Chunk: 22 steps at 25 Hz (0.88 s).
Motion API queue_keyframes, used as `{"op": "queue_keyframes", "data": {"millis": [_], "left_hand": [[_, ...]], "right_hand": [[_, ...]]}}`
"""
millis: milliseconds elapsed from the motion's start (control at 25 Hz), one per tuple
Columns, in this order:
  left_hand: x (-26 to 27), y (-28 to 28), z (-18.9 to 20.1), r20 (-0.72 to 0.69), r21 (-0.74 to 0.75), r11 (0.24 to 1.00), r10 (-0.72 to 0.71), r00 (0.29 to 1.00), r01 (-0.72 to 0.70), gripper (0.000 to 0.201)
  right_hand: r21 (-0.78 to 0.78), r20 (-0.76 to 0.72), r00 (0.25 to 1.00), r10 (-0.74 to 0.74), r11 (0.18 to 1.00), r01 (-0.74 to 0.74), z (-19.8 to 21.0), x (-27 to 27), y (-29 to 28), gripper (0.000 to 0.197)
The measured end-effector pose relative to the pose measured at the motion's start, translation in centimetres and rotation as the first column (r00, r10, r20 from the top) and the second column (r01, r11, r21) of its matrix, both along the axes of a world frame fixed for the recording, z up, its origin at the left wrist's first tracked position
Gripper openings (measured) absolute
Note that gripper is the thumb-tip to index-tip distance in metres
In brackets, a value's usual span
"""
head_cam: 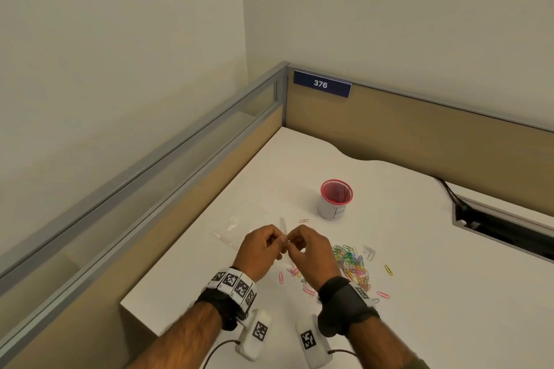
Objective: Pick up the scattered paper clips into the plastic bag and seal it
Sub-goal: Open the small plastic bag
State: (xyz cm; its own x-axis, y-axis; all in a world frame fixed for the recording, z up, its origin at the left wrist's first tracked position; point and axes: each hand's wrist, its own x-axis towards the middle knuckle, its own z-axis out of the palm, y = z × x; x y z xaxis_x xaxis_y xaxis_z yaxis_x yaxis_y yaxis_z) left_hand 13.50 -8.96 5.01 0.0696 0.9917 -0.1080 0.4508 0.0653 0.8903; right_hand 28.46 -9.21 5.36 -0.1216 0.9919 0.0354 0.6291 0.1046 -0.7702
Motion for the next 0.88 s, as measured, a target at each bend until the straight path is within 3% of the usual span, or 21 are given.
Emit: {"op": "queue_keyframes", "data": {"millis": [240, 400, 640, 880], "left_hand": [[1.8, -1.0, 0.1, 0.017, -0.024, 0.999, -0.041, 0.999, 0.041, 0.02], [1.8, -0.3, 0.4, 0.03, -0.027, 0.997, -0.066, 0.997, 0.067, 0.023], [1.7, -0.1, 0.0, 0.08, -0.096, 0.993, -0.065, 0.995, 0.073, 0.025], [2.8, 0.5, -0.4, -0.112, 0.001, 0.997, -0.075, 0.991, 0.076, 0.023]], "right_hand": [[0.0, 0.054, 0.998, 0.014, 1.0, -0.014, 1.0, 1.8, -0.8, 0.009], [-0.041, -0.018, 0.999, -0.043, 0.998, 0.043, 1.6, 1.8, 0.0, 0.007], [-0.057, -0.007, 0.999, -0.05, 0.997, 0.049, 1.7, 1.5, 0.4, 0.012], [-0.092, 0.073, 0.996, -0.059, 0.994, 0.066, 1.2, 1.7, 0.7, 0.013]]}}
